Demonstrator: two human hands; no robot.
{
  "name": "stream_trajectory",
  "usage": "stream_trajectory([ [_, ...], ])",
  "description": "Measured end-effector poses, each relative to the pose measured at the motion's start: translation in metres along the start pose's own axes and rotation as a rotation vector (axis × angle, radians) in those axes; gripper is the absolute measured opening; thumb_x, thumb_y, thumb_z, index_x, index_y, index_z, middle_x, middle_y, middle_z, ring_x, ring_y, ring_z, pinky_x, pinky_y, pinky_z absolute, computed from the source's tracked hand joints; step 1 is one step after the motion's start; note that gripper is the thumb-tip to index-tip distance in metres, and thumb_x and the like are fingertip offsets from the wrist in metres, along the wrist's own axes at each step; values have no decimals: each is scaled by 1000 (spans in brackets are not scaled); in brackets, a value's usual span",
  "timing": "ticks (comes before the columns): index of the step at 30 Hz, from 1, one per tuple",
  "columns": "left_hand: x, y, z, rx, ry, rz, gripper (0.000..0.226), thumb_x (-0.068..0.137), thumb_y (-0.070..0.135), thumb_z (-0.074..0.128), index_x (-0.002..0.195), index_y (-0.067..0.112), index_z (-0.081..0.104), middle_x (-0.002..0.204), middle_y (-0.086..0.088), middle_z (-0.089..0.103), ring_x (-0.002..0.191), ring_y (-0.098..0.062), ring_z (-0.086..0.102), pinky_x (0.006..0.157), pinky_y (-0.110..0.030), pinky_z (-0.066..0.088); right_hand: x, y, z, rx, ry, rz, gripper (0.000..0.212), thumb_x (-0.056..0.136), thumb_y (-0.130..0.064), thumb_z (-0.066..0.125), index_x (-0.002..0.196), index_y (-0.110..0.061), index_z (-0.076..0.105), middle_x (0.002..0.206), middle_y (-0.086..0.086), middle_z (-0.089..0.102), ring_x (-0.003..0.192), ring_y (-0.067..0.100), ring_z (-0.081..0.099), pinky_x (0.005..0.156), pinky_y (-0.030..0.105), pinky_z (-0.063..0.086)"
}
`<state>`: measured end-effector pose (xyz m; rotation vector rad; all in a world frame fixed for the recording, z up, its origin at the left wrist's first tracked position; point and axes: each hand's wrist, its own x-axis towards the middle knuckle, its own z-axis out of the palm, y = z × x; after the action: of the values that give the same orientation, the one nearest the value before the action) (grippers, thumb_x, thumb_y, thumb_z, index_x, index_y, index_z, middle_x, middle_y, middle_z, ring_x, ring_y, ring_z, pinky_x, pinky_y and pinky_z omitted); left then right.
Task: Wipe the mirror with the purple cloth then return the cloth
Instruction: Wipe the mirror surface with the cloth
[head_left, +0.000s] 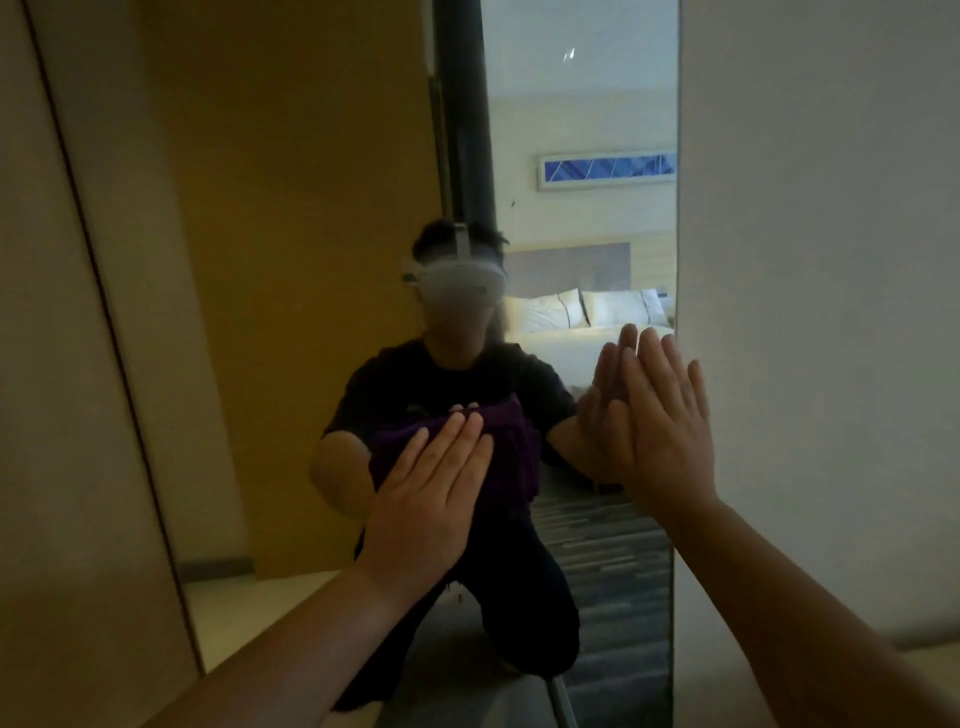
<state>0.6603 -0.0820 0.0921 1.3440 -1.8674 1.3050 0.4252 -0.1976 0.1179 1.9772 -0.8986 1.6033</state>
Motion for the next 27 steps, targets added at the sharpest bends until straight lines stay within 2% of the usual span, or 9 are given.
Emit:
stream_trajectory([
  [2,43,-14,-18,-51,65,-86,61,90,7,59,145,3,32,153,-17,33,144,-29,25,117,-47,23,25,15,-13,-9,39,110,54,102,-29,33,151,-7,32,161,13,22,152,26,12,123,52,11],
  [5,129,-43,-49,-74,163,-231,62,93,9,58,147,3,29,155,-17,28,146,-29,20,119,-48,18,63,46,-33,-46,49,213,59,102,-36,24,150,-3,36,161,18,24,151,29,14,123,51,12],
  [9,254,-75,-94,17,254,-295,57,100,21,45,151,8,22,159,-13,19,148,-26,12,121,-42,7,115,78,-48,-90,33,208,64,103,-44,16,153,-7,31,163,15,20,152,29,12,123,50,10],
  [13,345,-72,-109,106,216,-287,60,102,32,40,152,10,17,161,-12,13,148,-28,9,119,-44,6,161,97,-42,-105,-17,130,65,102,-49,12,155,-14,25,165,11,16,153,27,7,123,47,4],
  [17,339,-55,-77,271,235,-182,62,100,39,33,151,8,21,159,-15,19,147,-31,16,119,-48,14,166,106,-22,-175,40,96,62,103,-48,20,156,-16,24,165,10,16,153,30,9,123,48,3],
  [22,300,-13,-51,214,242,-108,61,100,37,35,150,5,24,158,-17,23,146,-32,20,118,-48,17,167,108,-18,-198,71,71,61,104,-48,19,157,-17,19,166,8,11,153,28,3,123,47,0],
  [27,237,42,-15,177,158,-34,65,100,38,37,152,4,17,159,-18,17,147,-33,13,119,-51,15,154,107,-17,-153,96,55,60,104,-45,21,155,-15,25,165,10,15,153,28,6,124,48,3],
])
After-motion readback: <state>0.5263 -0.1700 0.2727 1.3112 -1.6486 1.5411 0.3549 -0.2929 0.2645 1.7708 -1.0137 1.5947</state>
